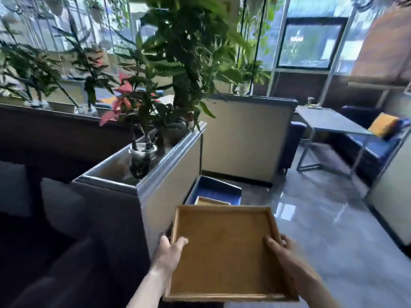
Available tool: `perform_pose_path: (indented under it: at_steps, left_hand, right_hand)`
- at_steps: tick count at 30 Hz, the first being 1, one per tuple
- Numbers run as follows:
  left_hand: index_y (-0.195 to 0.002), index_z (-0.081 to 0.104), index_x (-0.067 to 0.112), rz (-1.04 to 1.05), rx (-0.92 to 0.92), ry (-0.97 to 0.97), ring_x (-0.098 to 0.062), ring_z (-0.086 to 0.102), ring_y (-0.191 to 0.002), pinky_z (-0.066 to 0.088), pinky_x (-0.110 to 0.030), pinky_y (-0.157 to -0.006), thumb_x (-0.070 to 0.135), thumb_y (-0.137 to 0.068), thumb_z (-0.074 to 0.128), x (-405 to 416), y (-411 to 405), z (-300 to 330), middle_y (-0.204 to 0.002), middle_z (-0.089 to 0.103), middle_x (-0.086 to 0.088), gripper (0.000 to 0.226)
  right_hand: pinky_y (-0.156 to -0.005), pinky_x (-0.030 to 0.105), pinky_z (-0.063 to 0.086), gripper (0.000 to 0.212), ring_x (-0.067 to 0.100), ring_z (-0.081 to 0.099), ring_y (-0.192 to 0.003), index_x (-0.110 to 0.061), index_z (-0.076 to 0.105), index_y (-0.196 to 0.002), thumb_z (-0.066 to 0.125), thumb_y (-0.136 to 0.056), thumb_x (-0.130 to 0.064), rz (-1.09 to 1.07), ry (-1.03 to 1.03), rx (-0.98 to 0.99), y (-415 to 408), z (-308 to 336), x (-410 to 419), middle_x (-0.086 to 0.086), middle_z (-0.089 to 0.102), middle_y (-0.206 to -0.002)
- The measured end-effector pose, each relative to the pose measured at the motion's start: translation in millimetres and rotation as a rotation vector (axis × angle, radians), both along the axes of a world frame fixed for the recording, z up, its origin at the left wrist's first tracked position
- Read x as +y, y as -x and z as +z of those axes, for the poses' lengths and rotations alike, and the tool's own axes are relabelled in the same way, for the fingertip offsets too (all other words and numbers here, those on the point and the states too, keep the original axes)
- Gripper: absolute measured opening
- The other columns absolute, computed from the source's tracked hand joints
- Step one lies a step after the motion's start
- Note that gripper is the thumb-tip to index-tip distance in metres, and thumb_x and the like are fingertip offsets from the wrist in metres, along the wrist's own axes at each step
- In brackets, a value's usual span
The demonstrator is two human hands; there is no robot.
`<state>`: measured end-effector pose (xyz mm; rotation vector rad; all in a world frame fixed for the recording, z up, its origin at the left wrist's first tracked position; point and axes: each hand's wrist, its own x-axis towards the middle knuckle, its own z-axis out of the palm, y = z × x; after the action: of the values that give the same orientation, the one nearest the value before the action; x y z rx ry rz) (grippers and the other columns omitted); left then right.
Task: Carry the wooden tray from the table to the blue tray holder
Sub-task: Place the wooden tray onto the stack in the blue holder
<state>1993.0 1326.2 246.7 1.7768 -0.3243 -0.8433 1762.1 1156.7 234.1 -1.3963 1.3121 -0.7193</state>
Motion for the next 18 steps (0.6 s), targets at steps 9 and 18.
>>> perform_pose_path:
  at_steps: [9, 18]
  left_hand:
    - [-0.081, 0.045, 0.023, 0.156, 0.06, 0.003, -0.034, 0.064, -0.097, 0.052, -0.055, -0.092, 0.037, -0.064, 0.071, -153, -33, -80, -0.096, 0.062, -0.009, 0.034]
    - [-0.138, 0.047, 0.0, 0.257, -0.042, -0.327, -0.036, 0.057, -0.121, 0.045, -0.043, -0.101, 0.039, -0.083, 0.072, -259, -94, -176, -0.133, 0.06, -0.021, 0.072]
  right_hand:
    - [-0.07, 0.034, 0.056, 0.026, 0.029, 0.071, -0.086, -0.006, 0.068, -0.109, 0.072, -0.091, -0.024, 0.087, -0.036, 0.152, -53, -62, -169, 0.015, 0.076, -0.1]
    - [-0.09, 0.043, 0.057, 0.021, 0.03, 0.071, -0.096, -0.016, 0.069, -0.104, 0.072, -0.088, -0.03, 0.243, -0.097, 0.336, -142, -156, -302, 0.006, 0.076, -0.098]
